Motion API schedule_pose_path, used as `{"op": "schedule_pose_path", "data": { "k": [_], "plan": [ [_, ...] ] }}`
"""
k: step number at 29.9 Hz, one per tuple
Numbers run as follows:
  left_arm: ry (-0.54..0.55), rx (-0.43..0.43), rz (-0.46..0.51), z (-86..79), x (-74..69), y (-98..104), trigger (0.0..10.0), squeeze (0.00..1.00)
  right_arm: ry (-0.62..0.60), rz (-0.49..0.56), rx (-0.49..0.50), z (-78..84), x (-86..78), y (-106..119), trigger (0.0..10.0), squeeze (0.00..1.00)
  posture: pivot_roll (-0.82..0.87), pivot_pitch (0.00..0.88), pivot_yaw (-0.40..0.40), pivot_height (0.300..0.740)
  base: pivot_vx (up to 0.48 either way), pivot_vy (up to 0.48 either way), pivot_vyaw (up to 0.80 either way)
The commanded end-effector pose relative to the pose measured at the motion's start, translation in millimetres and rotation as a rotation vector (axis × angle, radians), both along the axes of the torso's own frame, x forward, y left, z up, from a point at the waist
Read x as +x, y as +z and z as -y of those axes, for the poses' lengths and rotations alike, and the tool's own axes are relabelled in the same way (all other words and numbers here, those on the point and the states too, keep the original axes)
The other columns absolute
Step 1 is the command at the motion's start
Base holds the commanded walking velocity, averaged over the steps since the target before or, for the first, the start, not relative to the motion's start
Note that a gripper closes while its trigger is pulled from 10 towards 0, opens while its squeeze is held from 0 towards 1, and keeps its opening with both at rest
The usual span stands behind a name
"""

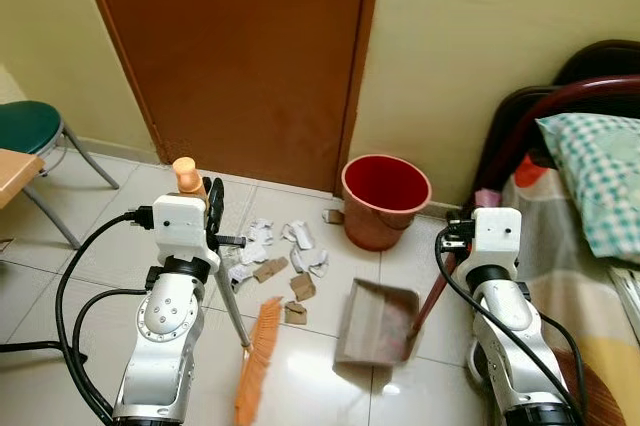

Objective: Sweep floor

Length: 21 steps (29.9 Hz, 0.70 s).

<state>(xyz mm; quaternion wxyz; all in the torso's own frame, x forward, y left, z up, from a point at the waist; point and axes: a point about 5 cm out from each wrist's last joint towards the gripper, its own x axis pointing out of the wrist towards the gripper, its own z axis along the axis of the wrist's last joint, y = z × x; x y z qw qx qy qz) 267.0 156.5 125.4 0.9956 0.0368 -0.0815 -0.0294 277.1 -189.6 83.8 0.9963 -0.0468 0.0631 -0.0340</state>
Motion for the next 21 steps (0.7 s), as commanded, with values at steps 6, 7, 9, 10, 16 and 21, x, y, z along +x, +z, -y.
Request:
{"op": "schedule_pose_path", "data": {
  "k": [6, 7, 9, 10, 16, 21],
  "plan": [
    [-0.005, 0.013, 0.041, -0.6, 2.9, 9.0, 10.0, 0.0, 0.038, -0.037, 0.03, -1.4, 0.3, -4.2, 10.0, 0.0, 0.02, 0.028, -0.021, 0.74, 0.376, 0.0, 0.0],
    [-0.005, 0.014, 0.041, -0.5, 3.0, 9.1, 10.0, 0.0, 0.042, -0.039, 0.027, -1.7, 0.4, -4.4, 10.0, 0.0, 0.02, 0.028, -0.021, 0.74, 0.379, 0.0, 0.0],
    [-0.006, 0.013, 0.041, -0.5, 3.2, 9.1, 10.0, 0.0, 0.046, -0.039, 0.028, -2.2, 0.8, -4.4, 10.0, 0.0, 0.02, 0.028, -0.021, 0.74, 0.379, 0.0, 0.0],
    [-0.007, 0.013, 0.041, -0.3, 3.3, 9.2, 10.0, 0.0, 0.045, -0.039, 0.032, -2.6, 1.2, -4.2, 10.0, 0.0, 0.01, 0.036, -0.022, 0.74, 0.368, 0.0, 0.0],
    [-0.009, 0.011, 0.038, 0.4, 3.6, 9.3, 10.0, 0.0, 0.046, -0.045, 0.03, -2.6, 1.7, -4.5, 10.0, 0.0, 0.01, 0.042, -0.022, 0.74, 0.321, 0.0, 0.0],
    [0.005, 0.023, 0.025, 0.1, 4.6, 7.3, 10.0, 0.0, 0.062, -0.122, 0.017, -4.3, -0.7, -14.9, 10.0, 0.0, 0.01, 0.046, -0.021, 0.74, 0.0, 0.0, 0.0]
  ]
}}
